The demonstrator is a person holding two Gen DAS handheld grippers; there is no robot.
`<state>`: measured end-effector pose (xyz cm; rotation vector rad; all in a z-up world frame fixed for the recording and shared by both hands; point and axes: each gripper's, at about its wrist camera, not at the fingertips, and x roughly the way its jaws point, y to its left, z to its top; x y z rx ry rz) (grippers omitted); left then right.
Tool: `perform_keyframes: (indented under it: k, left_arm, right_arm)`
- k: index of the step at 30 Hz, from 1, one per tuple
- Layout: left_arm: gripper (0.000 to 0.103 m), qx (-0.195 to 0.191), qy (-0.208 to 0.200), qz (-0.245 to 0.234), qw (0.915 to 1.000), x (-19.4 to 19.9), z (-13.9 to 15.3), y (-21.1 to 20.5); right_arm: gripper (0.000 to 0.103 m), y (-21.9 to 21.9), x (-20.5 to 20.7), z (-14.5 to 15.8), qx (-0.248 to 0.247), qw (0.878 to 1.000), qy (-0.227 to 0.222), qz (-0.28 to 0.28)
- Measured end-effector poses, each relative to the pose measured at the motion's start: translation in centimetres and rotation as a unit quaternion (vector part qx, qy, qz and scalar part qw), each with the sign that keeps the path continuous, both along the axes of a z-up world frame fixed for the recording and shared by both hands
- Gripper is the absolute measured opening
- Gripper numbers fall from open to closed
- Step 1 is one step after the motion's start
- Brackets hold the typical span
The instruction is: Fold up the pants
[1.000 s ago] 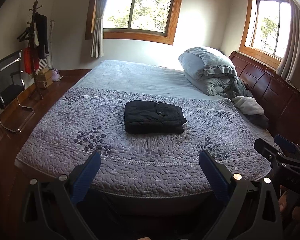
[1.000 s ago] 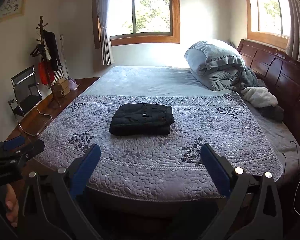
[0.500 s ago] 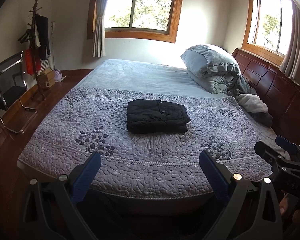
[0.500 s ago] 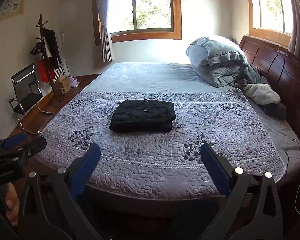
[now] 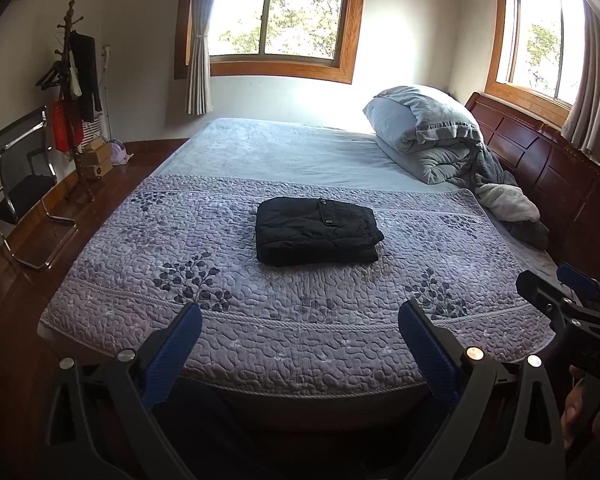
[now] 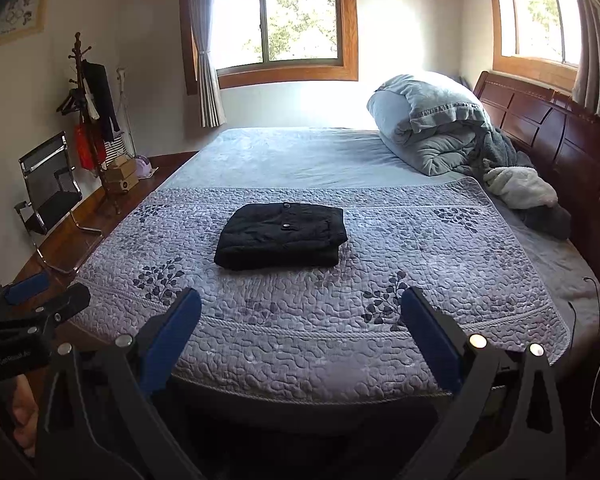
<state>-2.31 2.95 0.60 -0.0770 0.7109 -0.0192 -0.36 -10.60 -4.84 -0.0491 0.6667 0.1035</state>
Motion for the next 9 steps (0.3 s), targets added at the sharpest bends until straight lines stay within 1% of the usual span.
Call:
perform_keyframes:
  k: [4, 9]
  left_arm:
    - [0.099, 0.007, 0.001, 0.006, 1.0, 0.15, 0.15, 0.08]
    - [0.099, 0.0, 0.006, 0.005, 1.0, 0.42, 0.14, 0.42]
  right_arm:
    - [0.1, 0.09, -0.13, 0.06, 0.0, 1.0, -0.003, 0.001]
    - [0.1, 0.16, 0.11, 0.2, -0.002, 1.0, -0.005, 0.003]
